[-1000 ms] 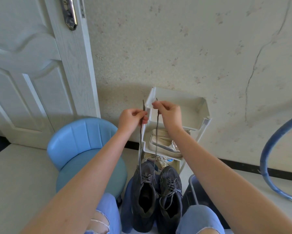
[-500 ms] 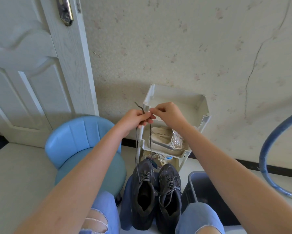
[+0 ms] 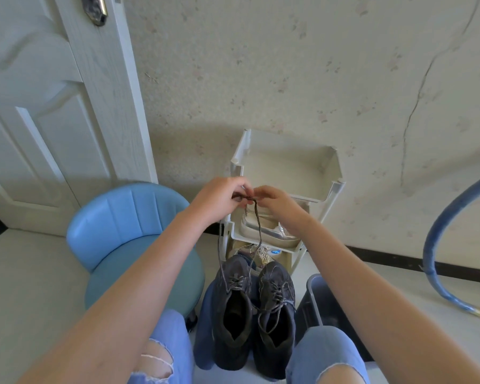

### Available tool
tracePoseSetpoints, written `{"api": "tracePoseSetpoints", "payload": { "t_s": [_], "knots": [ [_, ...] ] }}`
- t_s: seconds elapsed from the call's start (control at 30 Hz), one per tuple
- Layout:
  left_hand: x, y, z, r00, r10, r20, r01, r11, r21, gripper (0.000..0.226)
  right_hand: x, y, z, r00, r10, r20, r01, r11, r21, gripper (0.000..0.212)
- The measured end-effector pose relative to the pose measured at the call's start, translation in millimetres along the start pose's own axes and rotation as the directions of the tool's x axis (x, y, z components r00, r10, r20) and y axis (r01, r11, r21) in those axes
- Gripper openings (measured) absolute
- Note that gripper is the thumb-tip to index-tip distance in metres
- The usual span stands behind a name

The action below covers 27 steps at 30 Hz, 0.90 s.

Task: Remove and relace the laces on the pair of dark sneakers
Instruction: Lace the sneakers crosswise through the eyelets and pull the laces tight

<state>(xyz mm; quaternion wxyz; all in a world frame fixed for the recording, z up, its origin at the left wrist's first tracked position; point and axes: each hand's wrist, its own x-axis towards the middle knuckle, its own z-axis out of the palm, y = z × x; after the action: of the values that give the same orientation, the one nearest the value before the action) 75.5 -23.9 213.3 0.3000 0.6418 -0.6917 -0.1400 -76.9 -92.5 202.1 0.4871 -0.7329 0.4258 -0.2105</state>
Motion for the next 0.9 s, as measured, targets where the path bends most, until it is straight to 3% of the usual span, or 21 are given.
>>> {"api": "tracePoseSetpoints", "payload": {
  "t_s": [0.1,0.17,0.23,0.37,0.43,0.47,0.53,0.6,0.67,0.7,0.73,0.77,0.8,0.83,0.87,0.9],
  "knots": [
    [-2,-8,3,0.999,0.018,-0.042,-0.022,0.995,-0.095,0.022,-2,10,5,0.959,-0.068,0.274,-0.064,0.892,0.447,0.037],
    [-3,-13,5,0.997,0.014,-0.079,-0.029,0.981,-0.193,0.021,0,15,4,0.943,-0.103,0.316,-0.106,0.809,0.578,0.038],
    [-4,-17,10,0.995,-0.023,-0.102,-0.005,0.965,-0.263,0.02,5,20,7,0.958,-0.112,0.263,-0.067,0.805,0.589,0.034],
    [-11,-24,27,0.976,-0.117,-0.183,0.036,0.92,-0.391,0.013,10,31,14,0.995,-0.066,0.081,0.023,0.894,0.448,0.02],
    [-19,-39,32,0.94,-0.262,-0.217,0.081,0.793,-0.604,0.015,11,43,9,1.0,0.013,0.001,-0.012,0.896,0.444,0.017],
    [-24,-49,35,0.907,-0.371,-0.2,0.099,0.649,-0.755,0.019,10,51,5,0.997,0.066,-0.029,-0.043,0.866,0.498,0.016],
    [-36,-72,43,0.825,-0.558,-0.085,0.064,0.241,-0.968,0.02,7,72,-2,0.984,0.176,-0.013,-0.11,0.672,0.733,0.016],
    [-48,-90,56,0.736,-0.674,0.063,0.035,-0.055,-0.998,0.018,1,93,-3,0.958,0.287,0.019,-0.121,0.341,0.932,0.019],
    [-56,-106,68,0.635,-0.753,0.175,0.044,-0.191,-0.981,0.02,-2,114,-4,0.912,0.41,0.031,-0.025,-0.02,0.999,0.015],
    [-61,-116,72,0.592,-0.781,0.2,0.071,-0.196,-0.978,0.022,-4,125,-7,0.888,0.458,0.042,0.03,-0.149,0.988,0.014],
    [-66,-127,74,0.556,-0.809,0.189,0.123,-0.146,-0.982,0.022,-5,136,-11,0.867,0.496,0.053,0.054,-0.199,0.979,0.019],
    [-73,-140,74,0.524,-0.84,0.14,0.199,-0.039,-0.979,0.023,-6,147,-16,0.844,0.533,0.051,0.03,-0.143,0.989,0.025],
    [-81,-154,73,0.505,-0.862,0.048,0.309,0.129,-0.942,0.025,-6,159,-23,0.816,0.577,0.009,-0.03,0.028,0.999,0.027],
    [-90,-167,73,0.519,-0.852,-0.067,0.432,0.329,-0.84,0.027,-6,171,-30,0.787,0.609,-0.098,-0.11,0.294,0.949,0.028],
    [-99,-177,72,0.574,-0.802,-0.166,0.541,0.523,-0.659,0.028,-6,181,-35,0.779,0.583,-0.231,-0.198,0.578,0.792,0.027],
    [-108,-182,71,0.662,-0.724,-0.194,0.61,0.67,-0.423,0.028,-8,191,-39,0.804,0.502,-0.319,-0.282,0.794,0.539,0.027]
  ]
}}
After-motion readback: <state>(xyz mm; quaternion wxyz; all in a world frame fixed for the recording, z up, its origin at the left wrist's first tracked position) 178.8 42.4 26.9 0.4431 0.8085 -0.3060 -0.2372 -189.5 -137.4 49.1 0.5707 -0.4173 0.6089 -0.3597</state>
